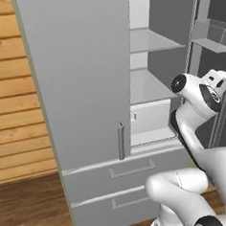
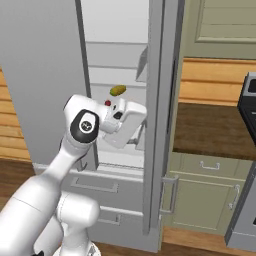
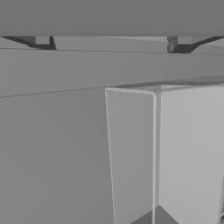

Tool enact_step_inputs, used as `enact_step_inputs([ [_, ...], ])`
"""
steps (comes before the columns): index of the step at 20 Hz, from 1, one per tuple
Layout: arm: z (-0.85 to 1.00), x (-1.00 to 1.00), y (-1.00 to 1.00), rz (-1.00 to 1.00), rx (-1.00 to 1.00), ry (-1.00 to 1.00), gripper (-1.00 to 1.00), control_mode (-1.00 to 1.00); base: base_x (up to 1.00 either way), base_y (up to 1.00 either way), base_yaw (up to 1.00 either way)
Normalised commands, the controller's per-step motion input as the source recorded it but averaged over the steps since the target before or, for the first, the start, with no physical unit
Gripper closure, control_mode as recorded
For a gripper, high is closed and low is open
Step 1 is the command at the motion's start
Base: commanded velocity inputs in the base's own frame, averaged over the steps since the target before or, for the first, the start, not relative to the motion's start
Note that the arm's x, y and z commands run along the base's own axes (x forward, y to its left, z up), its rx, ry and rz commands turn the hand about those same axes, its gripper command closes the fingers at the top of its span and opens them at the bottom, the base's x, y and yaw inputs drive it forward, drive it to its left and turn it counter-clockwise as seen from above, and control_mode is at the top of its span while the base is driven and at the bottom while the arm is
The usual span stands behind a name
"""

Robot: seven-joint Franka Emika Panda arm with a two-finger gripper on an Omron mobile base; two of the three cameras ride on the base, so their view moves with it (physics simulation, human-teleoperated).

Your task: Take the strawberry from the fridge and place it on top of the pancake, located on the dining counter.

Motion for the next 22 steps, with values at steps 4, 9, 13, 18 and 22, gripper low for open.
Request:
enact_step_inputs([
  [4, 0.00, 0.01, -0.26, 0.06, 0.00, 0.00, -1.00, -1.00, 0.00, 0.00, 0.00],
  [9, 0.00, -0.06, 0.02, 0.02, 0.02, 0.00, -1.00, -1.00, 0.00, 0.00, 0.00],
  [13, 0.02, -0.17, 0.41, 0.00, 0.05, 0.00, -1.00, -1.00, 0.00, 0.00, 0.00],
  [18, 0.01, -0.05, 0.86, 0.00, 0.12, 0.00, -1.00, -1.00, 0.00, 0.00, 0.00],
  [22, -0.27, 0.29, 1.00, 0.00, 0.37, -0.04, -1.00, -1.00, 0.00, 0.00, 0.00],
])
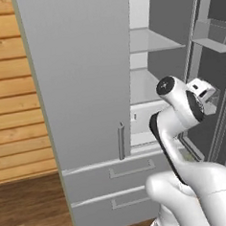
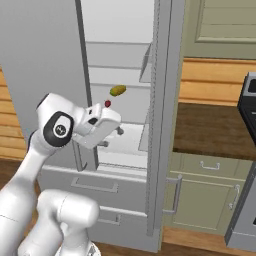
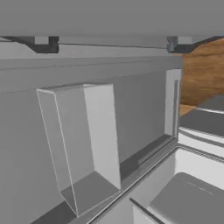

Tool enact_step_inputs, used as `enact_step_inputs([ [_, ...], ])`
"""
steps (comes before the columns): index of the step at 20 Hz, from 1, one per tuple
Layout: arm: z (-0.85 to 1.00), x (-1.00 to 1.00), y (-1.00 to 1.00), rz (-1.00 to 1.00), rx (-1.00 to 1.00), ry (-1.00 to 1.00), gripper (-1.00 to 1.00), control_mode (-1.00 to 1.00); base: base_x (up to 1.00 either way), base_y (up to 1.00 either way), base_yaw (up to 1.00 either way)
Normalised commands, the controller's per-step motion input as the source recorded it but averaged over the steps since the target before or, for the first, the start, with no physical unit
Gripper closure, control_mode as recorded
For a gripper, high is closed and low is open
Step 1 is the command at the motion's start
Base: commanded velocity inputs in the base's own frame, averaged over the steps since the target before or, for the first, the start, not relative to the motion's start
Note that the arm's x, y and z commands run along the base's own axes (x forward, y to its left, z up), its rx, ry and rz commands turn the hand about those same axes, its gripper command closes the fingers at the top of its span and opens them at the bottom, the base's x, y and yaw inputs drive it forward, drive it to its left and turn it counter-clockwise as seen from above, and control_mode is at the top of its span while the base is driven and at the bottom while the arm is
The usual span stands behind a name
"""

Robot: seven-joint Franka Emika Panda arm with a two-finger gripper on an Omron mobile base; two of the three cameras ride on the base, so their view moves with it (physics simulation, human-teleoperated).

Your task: Take the strawberry from the fridge and place it on top of the pancake, located on the dining counter.

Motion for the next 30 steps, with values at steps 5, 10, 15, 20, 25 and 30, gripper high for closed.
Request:
enact_step_inputs([
  [5, -0.10, 0.16, 0.99, 0.00, 0.51, -0.07, -1.00, -1.00, 0.00, 0.00, 0.00],
  [10, -0.19, 0.16, 0.96, 0.00, 0.59, -0.01, -1.00, -1.00, 0.00, 0.00, 0.00],
  [15, -0.31, 0.05, 0.78, 0.13, 0.51, -0.03, -1.00, -1.00, 0.00, 0.00, 0.00],
  [20, -0.14, 0.02, 0.12, 0.01, 0.08, -0.42, -1.00, -1.00, 0.00, 0.00, 0.00],
  [25, -0.01, 0.45, 0.03, 0.03, 0.00, -0.15, -1.00, -1.00, 0.00, 0.00, 0.00],
  [30, -0.02, 0.52, 0.32, 0.01, -0.03, 0.16, -1.00, -1.00, 0.00, 0.00, 0.00],
])
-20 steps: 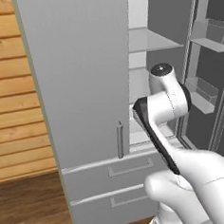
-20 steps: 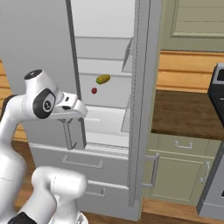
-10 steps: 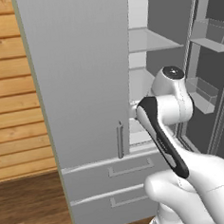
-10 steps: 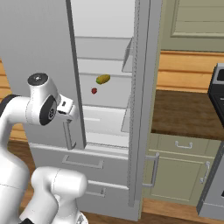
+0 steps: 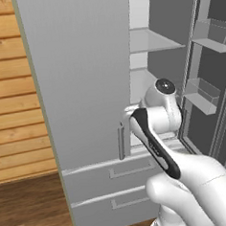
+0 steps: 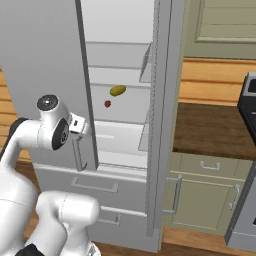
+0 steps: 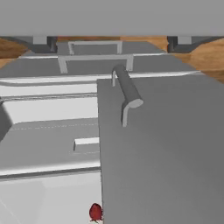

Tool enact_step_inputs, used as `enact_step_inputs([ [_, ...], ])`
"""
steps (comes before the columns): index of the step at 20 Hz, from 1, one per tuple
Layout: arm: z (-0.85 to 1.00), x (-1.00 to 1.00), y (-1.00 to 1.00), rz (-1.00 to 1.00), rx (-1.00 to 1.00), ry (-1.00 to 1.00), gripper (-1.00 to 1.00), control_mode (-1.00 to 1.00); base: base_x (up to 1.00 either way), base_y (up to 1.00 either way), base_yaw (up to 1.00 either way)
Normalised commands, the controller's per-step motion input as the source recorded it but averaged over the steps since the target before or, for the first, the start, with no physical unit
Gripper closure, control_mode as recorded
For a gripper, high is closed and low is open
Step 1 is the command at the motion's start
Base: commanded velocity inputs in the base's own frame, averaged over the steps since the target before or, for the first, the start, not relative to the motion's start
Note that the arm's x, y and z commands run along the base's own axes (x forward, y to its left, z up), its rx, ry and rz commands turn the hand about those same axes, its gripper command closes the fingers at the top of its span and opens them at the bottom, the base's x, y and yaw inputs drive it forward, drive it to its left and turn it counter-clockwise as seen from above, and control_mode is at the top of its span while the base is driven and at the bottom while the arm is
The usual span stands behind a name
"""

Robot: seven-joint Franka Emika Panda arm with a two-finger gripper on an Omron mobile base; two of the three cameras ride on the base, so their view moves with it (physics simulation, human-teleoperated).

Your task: Take the strawberry from the fridge and place it on top of the pancake, located on the dining counter.

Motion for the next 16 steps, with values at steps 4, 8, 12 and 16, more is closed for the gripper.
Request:
enact_step_inputs([
  [4, -0.21, 0.30, 0.48, 0.00, -0.02, 0.21, -1.00, -1.00, 0.00, 0.00, 0.00],
  [8, -0.41, 0.02, 0.16, 0.00, 0.00, 0.01, -1.00, -1.00, 0.00, 0.00, 0.00],
  [12, -0.31, 0.09, 0.00, 0.00, 0.00, -0.07, -1.00, -1.00, 0.00, 0.00, 0.00],
  [16, -0.31, 0.12, 0.00, 0.00, 0.00, -0.07, -1.00, -1.00, 0.00, 0.00, 0.00],
])
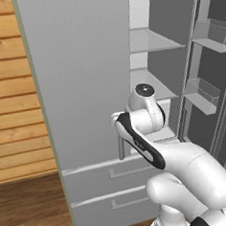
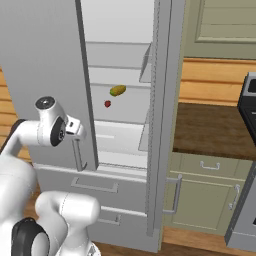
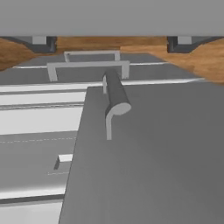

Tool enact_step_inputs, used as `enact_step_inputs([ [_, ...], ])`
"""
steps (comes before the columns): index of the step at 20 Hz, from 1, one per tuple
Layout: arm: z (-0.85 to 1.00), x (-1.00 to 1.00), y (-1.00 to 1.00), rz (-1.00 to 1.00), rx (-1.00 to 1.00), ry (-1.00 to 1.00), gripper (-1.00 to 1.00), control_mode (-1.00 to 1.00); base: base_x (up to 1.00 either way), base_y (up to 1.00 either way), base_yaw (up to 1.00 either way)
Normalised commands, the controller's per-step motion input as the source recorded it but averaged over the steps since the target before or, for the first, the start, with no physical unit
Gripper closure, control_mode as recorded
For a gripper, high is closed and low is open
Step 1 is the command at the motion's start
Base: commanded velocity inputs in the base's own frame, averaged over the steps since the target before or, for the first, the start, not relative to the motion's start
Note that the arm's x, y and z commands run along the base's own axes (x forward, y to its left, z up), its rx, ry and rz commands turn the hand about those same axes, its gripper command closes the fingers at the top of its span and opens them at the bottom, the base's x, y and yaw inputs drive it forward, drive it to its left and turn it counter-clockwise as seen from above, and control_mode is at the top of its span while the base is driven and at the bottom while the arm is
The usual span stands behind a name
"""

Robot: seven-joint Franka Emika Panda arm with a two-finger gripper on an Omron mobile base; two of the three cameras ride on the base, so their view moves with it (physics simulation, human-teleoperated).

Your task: Take the strawberry from the fridge and place it on top of the pancake, located on the dining counter.

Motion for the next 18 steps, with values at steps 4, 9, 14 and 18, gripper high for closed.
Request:
enact_step_inputs([
  [4, -0.28, 0.14, 0.00, 0.00, 0.00, -0.08, -1.00, -1.00, 0.00, 0.00, 0.00],
  [9, -0.11, 0.32, 0.00, 0.00, 0.00, -0.06, -1.00, -1.00, 0.00, 0.00, 0.00],
  [14, 0.00, 0.29, 0.00, 0.00, 0.00, 0.00, -1.00, -1.00, 0.00, 0.00, 0.00],
  [18, 0.00, 0.19, 0.05, 0.00, 0.00, 0.00, -1.00, -1.00, 0.00, 0.00, 0.00],
])
